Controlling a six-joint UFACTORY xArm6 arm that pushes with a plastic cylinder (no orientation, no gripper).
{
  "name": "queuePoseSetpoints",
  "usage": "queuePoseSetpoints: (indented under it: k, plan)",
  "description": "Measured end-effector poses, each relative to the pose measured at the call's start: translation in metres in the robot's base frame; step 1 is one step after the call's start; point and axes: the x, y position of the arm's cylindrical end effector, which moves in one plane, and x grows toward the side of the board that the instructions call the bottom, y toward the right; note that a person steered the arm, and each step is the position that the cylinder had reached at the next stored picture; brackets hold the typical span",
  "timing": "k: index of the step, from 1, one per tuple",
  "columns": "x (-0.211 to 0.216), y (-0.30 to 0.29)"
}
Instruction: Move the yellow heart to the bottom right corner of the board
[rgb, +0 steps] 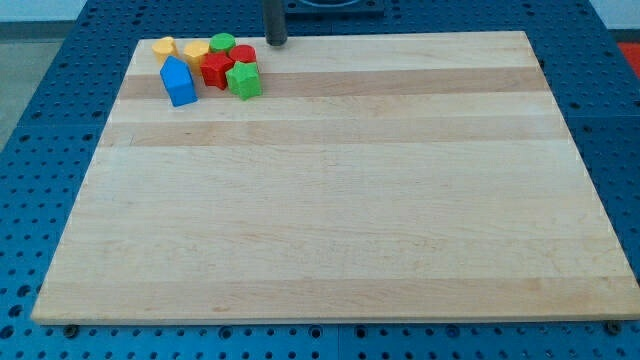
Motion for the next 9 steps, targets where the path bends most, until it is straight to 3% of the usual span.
queuePoseSetpoints:
  k: [4,9]
  plan:
    - [0.0,-0.083]
    - [-0.001,-0.143]
